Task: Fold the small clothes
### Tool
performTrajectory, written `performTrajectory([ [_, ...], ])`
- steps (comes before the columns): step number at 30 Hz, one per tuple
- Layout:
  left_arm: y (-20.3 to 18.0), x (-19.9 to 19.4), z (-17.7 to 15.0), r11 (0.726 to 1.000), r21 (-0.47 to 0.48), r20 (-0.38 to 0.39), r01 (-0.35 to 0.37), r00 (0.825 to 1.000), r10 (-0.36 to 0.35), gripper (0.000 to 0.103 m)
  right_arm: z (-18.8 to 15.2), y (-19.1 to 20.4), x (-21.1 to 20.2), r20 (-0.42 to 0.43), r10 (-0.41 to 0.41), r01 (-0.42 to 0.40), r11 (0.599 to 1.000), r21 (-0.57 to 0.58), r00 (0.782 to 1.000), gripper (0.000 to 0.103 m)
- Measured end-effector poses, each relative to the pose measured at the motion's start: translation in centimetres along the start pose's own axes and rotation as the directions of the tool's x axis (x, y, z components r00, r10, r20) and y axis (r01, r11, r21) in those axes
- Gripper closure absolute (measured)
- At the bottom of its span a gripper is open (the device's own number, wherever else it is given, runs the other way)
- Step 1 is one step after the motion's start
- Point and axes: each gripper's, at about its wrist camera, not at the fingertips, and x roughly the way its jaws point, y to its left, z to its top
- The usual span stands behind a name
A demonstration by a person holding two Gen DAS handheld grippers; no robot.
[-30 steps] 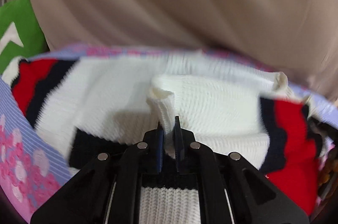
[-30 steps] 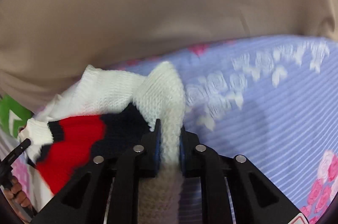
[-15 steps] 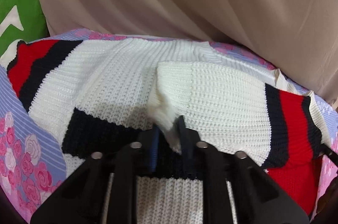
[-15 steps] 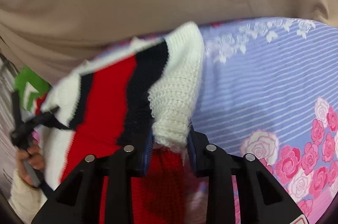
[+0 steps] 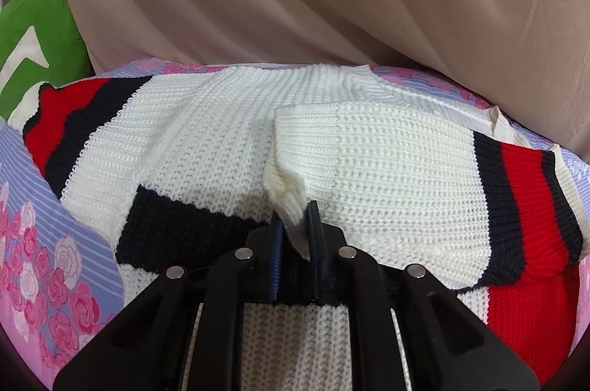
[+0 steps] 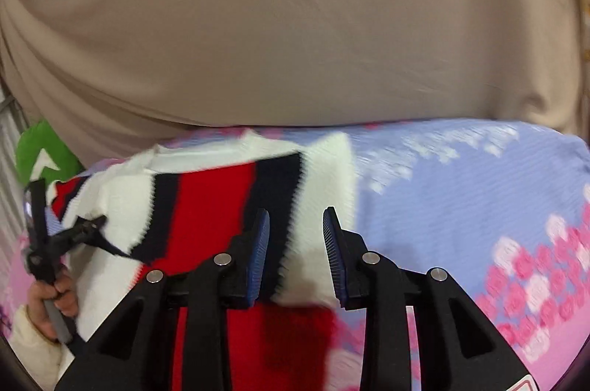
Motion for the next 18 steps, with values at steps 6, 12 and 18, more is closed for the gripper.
performTrajectory([
  [6,0.2,-0.1,-0.2,1.0,-0.004,0.002,0.009,1.0,-0.009,0.09,3.5,-0.2,11.1,-0.205,-0.032,0.038,0.999,0.024,0.978,0.079],
  [12,0.7,-0.1,-0.3,0.999,-0.018,0.003,0.033,0.999,-0.033,0.089,5.7,-1.7,10.0,-0.108,-0.061,0.074,0.99,0.121,0.992,0.087],
  [18,1.0,-0.2,-0.4,0.998,-0.035,0.005,0.049,0.999,-0.049,0.089,0.1,-2.9,1.0,-0.06,-0.095,0.096,0.995,0.014,0.994,0.058],
])
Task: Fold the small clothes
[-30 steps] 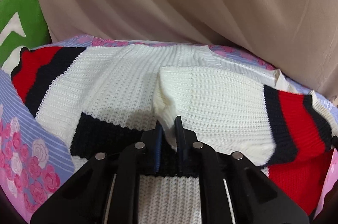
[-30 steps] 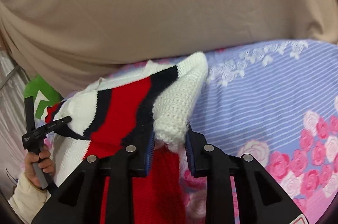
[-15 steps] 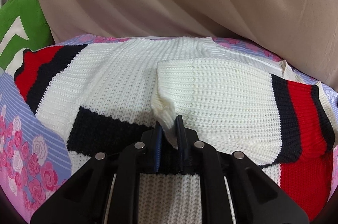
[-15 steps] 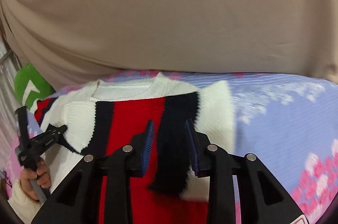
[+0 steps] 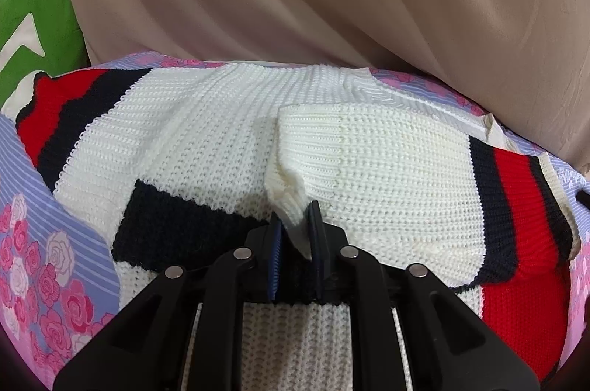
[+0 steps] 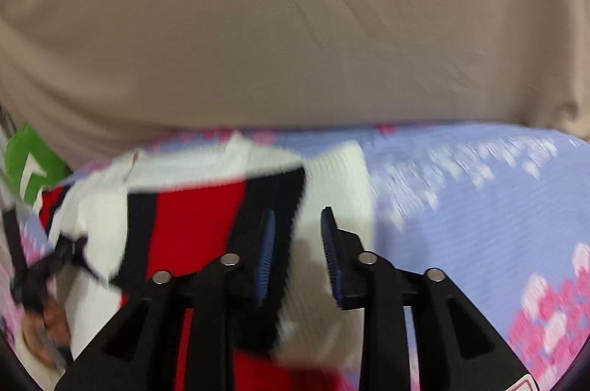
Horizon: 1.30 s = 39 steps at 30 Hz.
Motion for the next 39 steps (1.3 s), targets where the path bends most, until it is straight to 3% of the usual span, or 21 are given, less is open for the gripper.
performTrajectory([
  [2,-0.2,0.0,0.0,1.0,0.006,0.001,-0.009,1.0,0.009,0.089,-1.9,-0.7,-0.5,-0.01,-0.02,0.02,1.0,0.018,1.0,0.044],
  [4,-0.4,0.0,0.0,1.0,0.011,0.003,-0.018,1.0,0.018,0.089,-3.7,-1.3,1.1,-0.059,0.032,-0.03,0.999,0.036,0.998,0.043],
  [5,-0.5,0.0,-0.1,1.0,0.017,0.003,-0.025,1.0,0.025,0.089,-4.4,-1.4,2.3,-0.085,0.059,-0.055,0.997,0.045,0.995,0.046],
  [6,-0.6,0.0,-0.1,0.999,0.021,0.004,-0.03,1.0,0.03,0.089,-5.3,-1.5,3.3,-0.099,0.088,-0.083,0.995,0.058,0.991,0.07],
  [7,-0.6,-0.1,-0.1,0.999,0.025,0.005,-0.033,0.999,0.033,0.089,-5.1,-1.6,3.5,-0.098,0.113,-0.105,0.991,0.078,0.989,0.078],
  [9,-0.5,-0.1,-0.1,0.999,0.024,0.005,-0.031,1.0,0.031,0.089,-4.8,-1.9,1.8,-0.036,0.124,-0.121,0.989,0.089,0.992,0.081],
  [11,-0.2,-0.1,0.0,1.0,0.011,0.002,-0.018,1.0,0.018,0.088,-5.0,-2.3,1.1,-0.025,0.09,-0.088,0.994,0.062,0.996,0.082],
  [12,-0.3,0.0,0.0,1.0,0.012,0.001,-0.019,1.0,0.019,0.088,-5.7,-2.7,1.8,-0.08,0.078,-0.073,0.995,0.064,0.994,0.081],
  [15,-0.8,0.1,0.0,0.998,0.037,0.006,-0.05,0.999,0.049,0.088,-5.5,-3.0,1.5,-0.089,0.092,-0.087,0.994,0.063,0.992,0.079],
  [20,-0.8,0.3,0.1,0.998,0.035,0.005,-0.047,0.999,0.047,0.088,-3.4,-0.2,-3.1,0.061,-0.018,0.017,1.0,0.019,0.998,0.076],
  [22,-0.8,0.2,0.1,0.998,0.037,0.006,-0.049,0.999,0.048,0.088,-2.5,1.4,-3.0,0.082,0.015,-0.014,1.0,-0.012,0.997,0.077],
  [24,-0.7,0.3,0.1,0.998,0.038,0.006,-0.05,0.999,0.05,0.088,-2.1,2.8,-1.1,0.038,0.052,-0.05,0.998,-0.045,0.998,0.076],
  [26,-0.6,0.3,0.1,0.998,0.033,0.006,-0.044,0.999,0.044,0.088,-2.9,3.1,2.2,-0.053,0.035,-0.038,0.997,-0.065,0.998,0.076],
  [27,-0.4,0.2,0.1,0.999,0.028,0.005,-0.037,0.999,0.037,0.086,-3.2,2.9,4.0,-0.106,0.025,-0.032,0.997,-0.065,0.994,0.076],
  [28,-0.2,0.1,0.1,0.999,0.018,0.007,-0.031,0.999,0.031,0.083,-3.4,2.7,4.8,-0.1,0.024,-0.031,0.997,-0.068,0.995,0.076],
  [30,0.7,-0.3,0.2,1.0,-0.02,0.017,-0.011,1.0,0.011,0.063,-2.8,2.6,4.3,-0.104,0.031,-0.039,0.997,-0.074,0.994,0.076],
  [32,1.8,-0.6,0.7,0.997,-0.074,0.024,0.031,0.999,-0.029,0.048,-0.7,2.3,2.9,-0.046,0.064,-0.066,0.997,-0.051,0.997,0.073],
  [35,2.5,0.0,2.1,0.993,-0.111,0.011,0.046,0.999,-0.045,0.03,3.0,1.0,2.9,0.034,0.042,-0.042,0.999,-0.004,0.999,0.046],
  [36,2.3,0.5,2.5,0.992,-0.11,-0.001,0.054,0.999,-0.054,0.025,4.1,0.5,3.7,0.025,0.049,-0.05,0.999,0.023,0.998,0.04],
  [39,1.6,1.8,3.5,0.995,-0.098,-0.02,0.024,0.999,-0.026,0.026,6.6,-1.6,7.7,-0.042,0.023,-0.018,0.993,0.119,0.999,0.04],
])
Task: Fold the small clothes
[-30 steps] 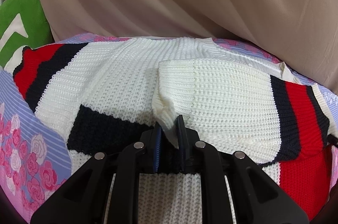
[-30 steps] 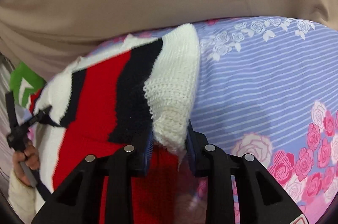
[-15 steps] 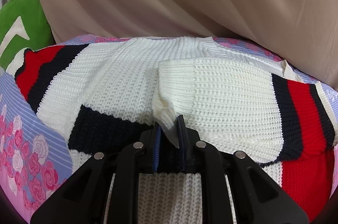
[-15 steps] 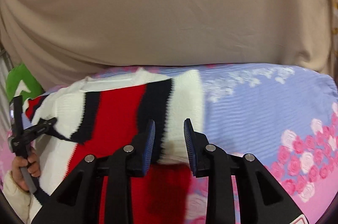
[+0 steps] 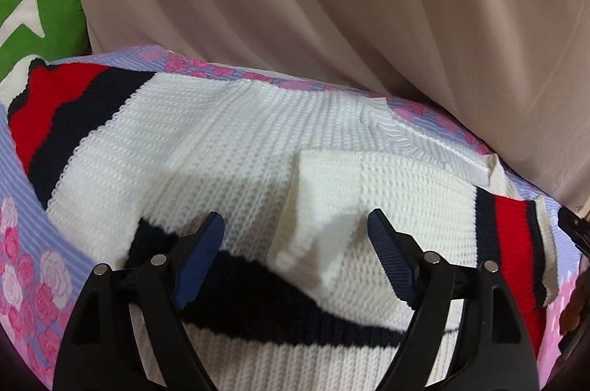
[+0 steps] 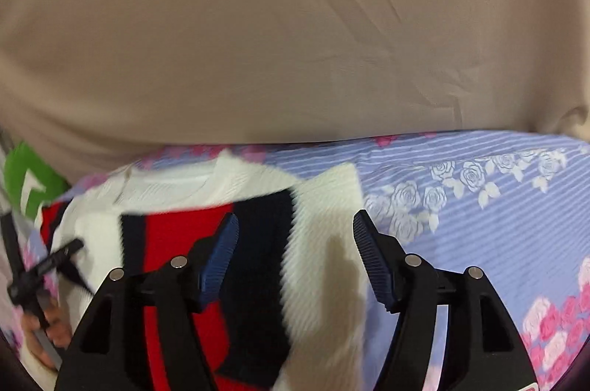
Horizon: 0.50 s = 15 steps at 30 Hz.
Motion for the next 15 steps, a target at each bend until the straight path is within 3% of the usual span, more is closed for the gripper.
performTrajectory([
  [1,-0.4,0.1,0.2,1.0,0.014,0.006,-0.016,1.0,0.016,0.029,0.6,-0.2,1.5,-0.025,-0.01,0.01,1.0,0.013,1.0,0.04],
  [2,-0.9,0.2,0.4,0.999,0.039,0.017,-0.022,1.0,0.022,0.044,1.0,-0.2,3.1,-0.058,-0.03,0.03,0.999,0.012,0.998,0.04],
  [3,-1.4,0.1,0.5,0.998,0.06,0.02,-0.016,1.0,0.014,0.068,1.3,-0.1,4.4,-0.09,-0.045,0.046,0.999,0.003,0.995,0.049],
  [4,-1.7,0.1,0.8,0.997,0.074,0.022,-0.015,1.0,0.013,0.077,1.6,0.4,5.3,-0.106,-0.056,0.054,0.998,-0.02,0.993,0.065],
  [5,-1.9,-0.1,1.1,0.996,0.084,0.034,-0.029,0.999,0.026,0.096,2.0,0.9,5.0,-0.08,-0.051,0.048,0.998,-0.036,0.996,0.083],
  [8,-1.7,-0.7,1.9,0.995,0.088,0.06,-0.037,0.998,0.032,0.096,2.4,0.8,1.4,0.093,0.034,-0.032,0.999,-0.023,0.995,0.085],
  [9,-1.6,-0.7,1.7,0.995,0.085,0.064,-0.053,0.997,0.047,0.096,2.3,0.1,1.8,0.098,0.005,-0.004,1.0,-0.015,0.995,0.085],
  [10,-1.4,-0.2,1.6,0.994,0.087,0.054,-0.063,0.997,0.059,0.096,2.2,-0.5,3.3,0.053,-0.041,0.042,0.999,-0.017,0.998,0.085],
  [11,-1.3,0.8,1.4,0.993,0.092,0.037,-0.079,0.996,0.076,0.096,1.8,-1.1,5.9,-0.052,-0.074,0.072,0.997,-0.025,0.996,0.085],
  [12,-1.2,1.0,1.1,0.991,0.105,0.051,-0.088,0.995,0.083,0.096,1.6,-1.4,6.5,-0.068,-0.07,0.068,0.997,-0.021,0.995,0.085],
  [15,-1.9,-0.1,0.9,0.983,0.143,0.077,-0.114,0.992,0.104,0.095,2.2,-1.1,2.6,0.038,0.016,-0.017,0.999,0.031,0.999,0.078],
])
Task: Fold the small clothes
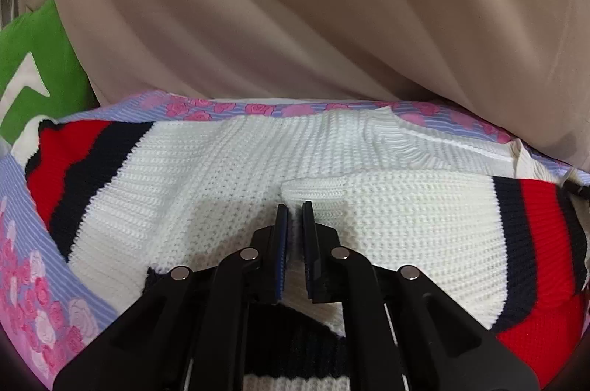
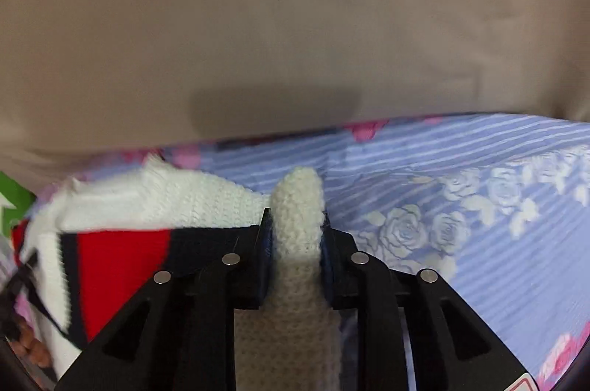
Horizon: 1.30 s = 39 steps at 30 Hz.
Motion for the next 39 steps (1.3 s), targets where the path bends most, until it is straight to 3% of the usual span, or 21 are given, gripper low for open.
performTrajectory([
  [3,1.0,-2.4,-0.3,0.997,-0.036,0.001,0.066,0.998,-0.066,0.09,-1.2,2.2,-4.4,0.066,0.042,-0.036,0.996,-0.085,0.997,0.077],
  [6,1.0,-3.9,-1.2,0.993,-0.051,0.003,0.103,0.995,-0.103,0.063,-4.5,6.6,-4.7,-0.023,0.107,-0.109,0.963,-0.246,0.994,0.077],
  [8,-0.8,-3.3,-2.0,0.994,-0.014,-0.031,0.112,0.993,-0.113,0.063,-7.5,9.7,-3.0,-0.117,0.128,-0.162,0.923,-0.349,0.985,0.078],
  [9,-1.7,-2.6,-2.4,0.996,0.014,-0.055,0.09,0.995,-0.089,0.063,-9.0,10.1,-2.2,-0.15,0.105,-0.155,0.914,-0.376,0.983,0.087],
  [10,-2.2,-1.9,-2.8,0.998,0.041,-0.07,0.056,0.996,-0.053,0.064,-10.1,10.1,-0.7,-0.18,0.035,-0.108,0.902,-0.418,0.983,0.088],
  [11,-2.4,-1.4,-3.2,0.997,0.067,-0.07,0.025,0.997,-0.02,0.065,-10.4,9.7,-0.5,-0.164,0.026,-0.095,0.897,-0.431,0.986,0.088],
  [15,-0.8,-2.5,-4.1,0.994,0.112,-0.054,-0.011,0.998,0.017,0.065,-9.8,3.0,-3.2,-0.131,0.019,-0.06,0.948,-0.313,0.991,0.09],
  [16,0.0,-2.3,-4.5,0.993,0.112,-0.057,-0.031,0.998,0.037,0.065,-9.7,1.7,-4.1,-0.119,-0.006,-0.029,0.957,-0.287,0.993,0.092],
  [17,0.6,-1.8,-4.8,0.994,0.102,-0.074,-0.029,0.997,0.036,0.064,-10.0,0.8,-4.7,-0.121,0.0,-0.031,0.967,-0.253,0.993,0.103],
  [18,1.2,-1.6,-4.7,0.997,0.081,-0.075,-0.01,0.997,0.017,0.064,-9.5,0.6,-5.2,-0.118,0.009,-0.035,0.975,-0.221,0.993,0.103],
  [19,1.4,-1.7,-4.5,0.998,0.063,-0.079,-0.003,0.997,0.008,0.064,-8.7,0.7,-5.6,-0.095,0.012,-0.032,0.978,-0.208,0.995,0.099],
  [20,1.4,-1.7,-4.5,0.999,0.047,-0.081,-0.006,0.997,0.01,0.064,-7.6,1.6,-6.0,-0.056,0.02,-0.032,0.976,-0.215,0.998,0.088],
  [22,1.1,-2.1,-4.4,1.0,0.018,-0.077,-0.01,0.997,0.011,0.066,-5.3,3.2,-5.7,-0.032,0.056,-0.061,0.973,-0.221,0.998,0.087],
  [24,1.0,-2.9,-3.2,0.996,-0.043,-0.081,0.072,0.994,-0.076,0.066,-3.8,4.4,-5.2,-0.035,0.073,-0.079,0.972,-0.222,0.997,0.087],
  [26,1.0,-3.4,-2.1,0.986,-0.091,-0.06,0.138,0.988,-0.143,0.063,-1.9,5.5,-2.1,-0.086,0.078,-0.095,0.972,-0.217,0.993,0.087],
  [29,-0.8,-2.5,-1.2,0.996,-0.02,-0.053,0.092,0.994,-0.093,0.057,-1.1,7.1,4.0,-0.225,0.057,-0.11,0.967,-0.228,0.973,0.087],
  [30,-1.4,-1.2,-1.3,0.998,0.004,-0.075,0.061,0.995,-0.06,0.057,-1.0,7.0,5.8,-0.24,0.019,-0.078,0.968,-0.24,0.971,0.096],
  [33,-1.3,0.9,-2.1,0.999,0.03,-0.068,0.023,0.997,-0.02,0.048,1.2,4.9,8.1,-0.227,-0.022,-0.012,0.989,-0.145,0.974,0.1],
  [35,-1.1,0.7,-2.1,0.999,0.026,-0.061,0.028,0.998,-0.026,0.048,1.6,4.2,6.9,-0.191,-0.015,-0.004,0.995,-0.098,0.981,0.1],
  [36,-0.9,0.7,-2.2,0.999,0.022,-0.06,0.034,0.998,-0.033,0.048,1.4,4.3,5.8,-0.166,0.018,-0.036,0.994,-0.105,0.986,0.094],
  [39,-0.4,0.5,-2.3,0.998,0.01,-0.057,0.056,0.997,-0.055,0.048,-1.4,4.3,0.4,-0.105,0.063,-0.082,0.98,-0.183,0.992,0.093],
])
